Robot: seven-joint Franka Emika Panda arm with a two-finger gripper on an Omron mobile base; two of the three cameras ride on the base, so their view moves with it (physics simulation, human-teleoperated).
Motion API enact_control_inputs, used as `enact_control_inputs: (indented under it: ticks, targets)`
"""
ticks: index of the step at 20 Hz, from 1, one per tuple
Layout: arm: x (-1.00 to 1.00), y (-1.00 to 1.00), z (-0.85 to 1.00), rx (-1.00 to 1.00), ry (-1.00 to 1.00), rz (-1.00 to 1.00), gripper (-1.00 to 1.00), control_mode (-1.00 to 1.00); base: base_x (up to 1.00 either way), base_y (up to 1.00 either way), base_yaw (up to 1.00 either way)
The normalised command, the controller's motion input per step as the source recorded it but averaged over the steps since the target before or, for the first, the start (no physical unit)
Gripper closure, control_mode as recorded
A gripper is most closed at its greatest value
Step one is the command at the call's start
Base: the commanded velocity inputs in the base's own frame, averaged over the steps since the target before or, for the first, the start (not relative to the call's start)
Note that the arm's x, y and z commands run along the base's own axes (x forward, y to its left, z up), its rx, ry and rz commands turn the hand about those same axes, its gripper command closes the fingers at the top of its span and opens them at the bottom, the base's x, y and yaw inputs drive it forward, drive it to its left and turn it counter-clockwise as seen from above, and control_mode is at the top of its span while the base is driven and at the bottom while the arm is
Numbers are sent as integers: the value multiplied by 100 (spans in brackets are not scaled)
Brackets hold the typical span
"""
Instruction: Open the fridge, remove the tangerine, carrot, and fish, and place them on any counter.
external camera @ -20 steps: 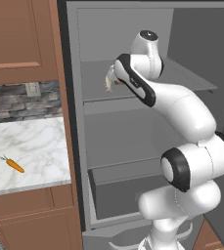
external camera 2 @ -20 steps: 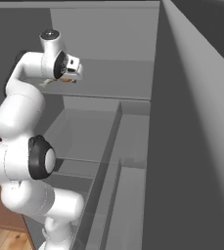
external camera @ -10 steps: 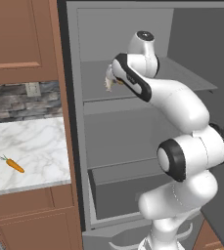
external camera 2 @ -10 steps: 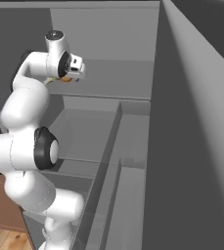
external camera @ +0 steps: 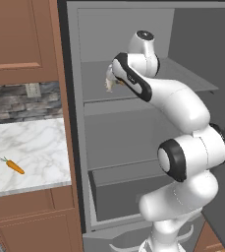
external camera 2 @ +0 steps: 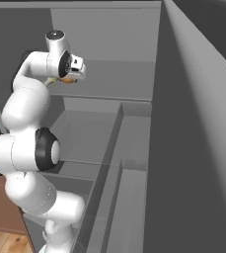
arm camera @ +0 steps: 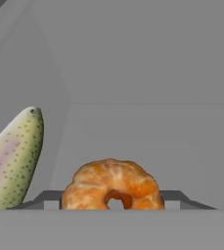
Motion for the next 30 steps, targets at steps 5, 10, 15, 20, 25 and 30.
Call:
enact_control_inputs:
  ticks: [5, 10, 15, 20, 25, 30]
  targets:
    - [0, 0, 0, 0, 0, 0, 100, -100, 0, 0, 0]
    - [-54, 2, 7, 0, -9, 0, 100, -100, 0, 0, 0]
    - [-100, -6, 26, 0, -8, -7, 100, -100, 0, 0, 0]
    - [-100, -20, 41, 0, -10, -10, 100, -100, 0, 0, 0]
    - [-100, -30, 22, 1, 0, -11, 100, -100, 0, 0, 0]
    - [-70, -29, 4, 1, 3, -4, 100, -100, 0, 0, 0]
